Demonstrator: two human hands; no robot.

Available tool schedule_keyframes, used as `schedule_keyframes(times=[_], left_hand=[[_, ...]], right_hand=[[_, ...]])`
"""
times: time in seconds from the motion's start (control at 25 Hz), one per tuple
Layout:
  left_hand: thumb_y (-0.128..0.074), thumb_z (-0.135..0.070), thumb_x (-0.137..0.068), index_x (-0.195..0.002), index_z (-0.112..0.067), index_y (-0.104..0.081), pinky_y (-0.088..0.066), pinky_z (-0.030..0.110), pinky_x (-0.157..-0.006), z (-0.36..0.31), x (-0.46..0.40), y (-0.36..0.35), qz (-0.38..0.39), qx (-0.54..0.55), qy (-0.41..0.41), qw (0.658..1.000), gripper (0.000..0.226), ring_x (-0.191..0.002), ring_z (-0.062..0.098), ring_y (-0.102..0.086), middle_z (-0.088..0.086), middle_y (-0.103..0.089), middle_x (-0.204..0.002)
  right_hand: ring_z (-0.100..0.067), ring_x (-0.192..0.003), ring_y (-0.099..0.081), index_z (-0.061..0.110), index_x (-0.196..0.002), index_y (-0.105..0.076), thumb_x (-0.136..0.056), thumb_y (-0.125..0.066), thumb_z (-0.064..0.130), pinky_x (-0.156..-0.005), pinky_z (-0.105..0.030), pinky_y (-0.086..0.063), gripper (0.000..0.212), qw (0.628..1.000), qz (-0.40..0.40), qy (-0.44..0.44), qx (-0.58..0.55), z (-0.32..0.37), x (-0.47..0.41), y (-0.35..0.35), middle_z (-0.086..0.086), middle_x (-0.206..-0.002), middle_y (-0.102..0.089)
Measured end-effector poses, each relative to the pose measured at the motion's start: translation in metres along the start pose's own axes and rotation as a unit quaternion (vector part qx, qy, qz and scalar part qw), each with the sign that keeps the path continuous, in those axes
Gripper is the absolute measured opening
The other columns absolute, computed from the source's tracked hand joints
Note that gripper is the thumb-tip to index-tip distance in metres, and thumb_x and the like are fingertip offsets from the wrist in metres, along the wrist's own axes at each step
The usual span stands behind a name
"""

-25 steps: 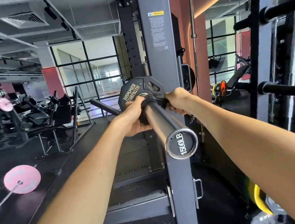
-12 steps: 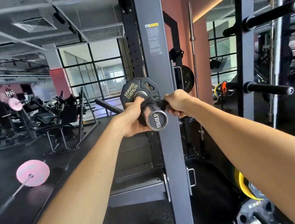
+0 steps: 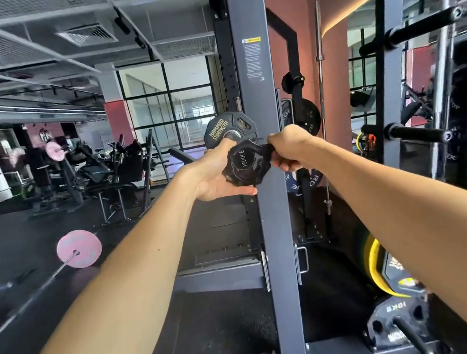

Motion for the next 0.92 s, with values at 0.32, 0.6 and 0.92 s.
schedule_keyframes(times=[0.32, 0.6, 0.92], left_hand=[[-0.066, -0.012, -0.090, -0.099, -0.007, -0.064, -0.050, 0.048, -0.100, 0.047, 0.069, 0.034, -0.015, -0.022, 0.011, 1.000, 0.010, -0.102, 0.023, -0.064, 0.009, -0.068, -0.110], [-0.077, 0.002, -0.076, -0.111, -0.022, -0.059, -0.054, 0.020, -0.077, 0.074, 0.098, 0.099, -0.122, -0.145, -0.054, 0.980, 0.047, -0.099, 0.005, -0.064, -0.005, -0.066, -0.114], [-0.096, -0.025, -0.038, -0.130, -0.038, -0.049, -0.051, 0.043, -0.098, 0.100, 0.065, 0.213, -0.179, -0.212, -0.058, 0.959, 0.105, -0.128, 0.028, -0.051, 0.003, -0.044, -0.146]], right_hand=[[-0.017, -0.042, -0.052, 0.004, -0.079, -0.050, -0.102, -0.041, 0.033, -0.034, -0.020, -0.048, 0.038, 0.984, 0.101, -0.037, -0.145, -0.024, 0.051, -0.063, -0.011, -0.065, -0.052], [-0.021, -0.052, -0.048, 0.003, -0.096, -0.050, -0.097, -0.053, 0.035, -0.037, -0.021, -0.047, 0.032, 0.932, 0.151, -0.053, -0.326, -0.020, 0.035, -0.151, -0.009, -0.070, -0.043], [-0.017, -0.034, -0.045, 0.000, -0.098, -0.055, -0.096, -0.055, 0.036, -0.035, -0.022, -0.040, 0.036, 0.945, 0.156, -0.028, -0.286, -0.003, -0.033, -0.249, -0.008, -0.059, -0.048]])
Point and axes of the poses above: each hand's wrist, its own x-axis away from the middle knuckle, its own y-axis out of the back of the hand, z = x × y, the point moved 6 cm from there along -x, towards the middle knuckle
